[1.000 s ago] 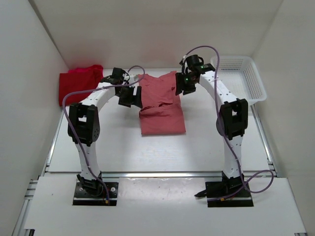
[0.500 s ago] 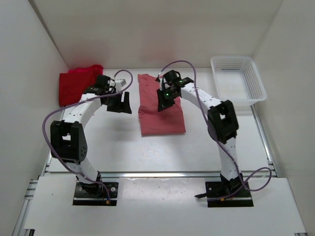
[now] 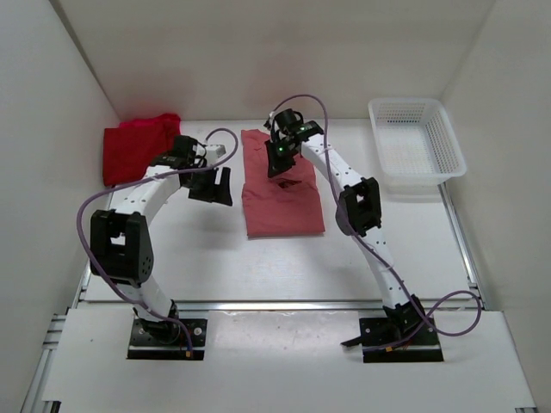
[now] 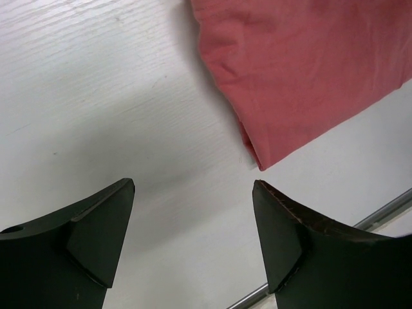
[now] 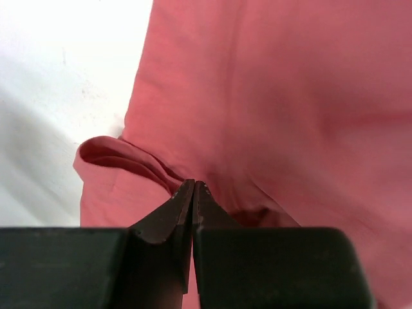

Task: Fold and stack the t-shirts
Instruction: Fold the folded rectangular tshirt in 1/3 of the way, then grab one side of the 2/3 rectangular tshirt with both arms

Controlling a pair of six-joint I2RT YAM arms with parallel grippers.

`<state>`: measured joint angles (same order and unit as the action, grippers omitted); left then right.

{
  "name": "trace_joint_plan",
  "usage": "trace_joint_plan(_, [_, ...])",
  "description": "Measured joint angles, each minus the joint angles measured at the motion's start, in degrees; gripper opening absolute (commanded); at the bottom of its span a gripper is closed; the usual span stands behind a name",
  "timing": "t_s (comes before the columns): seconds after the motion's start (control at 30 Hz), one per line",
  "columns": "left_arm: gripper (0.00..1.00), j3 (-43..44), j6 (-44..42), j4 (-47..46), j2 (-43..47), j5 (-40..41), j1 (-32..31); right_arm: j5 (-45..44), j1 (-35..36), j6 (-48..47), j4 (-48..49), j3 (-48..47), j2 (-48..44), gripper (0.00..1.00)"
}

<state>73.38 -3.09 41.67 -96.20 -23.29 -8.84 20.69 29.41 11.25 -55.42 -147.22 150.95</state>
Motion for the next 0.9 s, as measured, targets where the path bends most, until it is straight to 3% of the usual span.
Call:
trace_joint_plan(0.07, [0.85, 0.0, -1.1, 0.3, 0.0, -0.2, -1.0, -2.5, -0.6, 0.2, -2.5, -3.7, 0.0, 0.11])
trace_joint_plan(0.13, [0.89, 0.0, -2.7, 0.6, 0.0, 0.1, -2.9, -5.5, -1.3, 0.1, -4.3, -8.6, -0.3, 0.33])
trace_joint_plan(0.23, [0.92, -0.3, -5.4, 0.6, 0.2, 2.5, -8.9, -10.9, -2.7, -0.8, -6.4, -9.0, -5.1, 0.43])
trace_joint_plan(0.3, [0.93, -1.6, -6.1, 0.2, 0.6, 3.6, -13.2, -13.4, -4.3, -1.2, -7.5, -4.1, -11.4, 0.46])
trace_joint_plan(0.37, [0.98, -3.8, -6.0, -0.1, 0.9, 3.5, -16.5, -15.3, -6.6, -1.6, -8.1, 5.0, -20.1, 0.54])
trace_joint_plan(0.47, [0.99, -6.6, -4.3, -0.1, 0.9, 4.0, -16.7, -16.1, -10.3, -3.1, -2.9, 28.2, -37.6, 0.68])
trace_joint_plan(0.6, [0.99, -7.5, -2.2, -0.5, 0.8, 4.9, -14.7, -13.5, -11.0, -3.2, 5.2, 58.5, -56.0, 0.73])
trace_joint_plan(0.77, [0.98, -7.5, -0.2, -2.8, -0.2, 4.3, -15.1, -4.9, -9.4, 2.5, 19.4, 83.9, -60.9, 0.75])
trace_joint_plan(0.9, [0.9, -7.5, 1.2, -4.2, -3.3, 4.3, -16.9, -0.9, -10.1, 7.3, 26.9, 93.8, -60.7, 0.75])
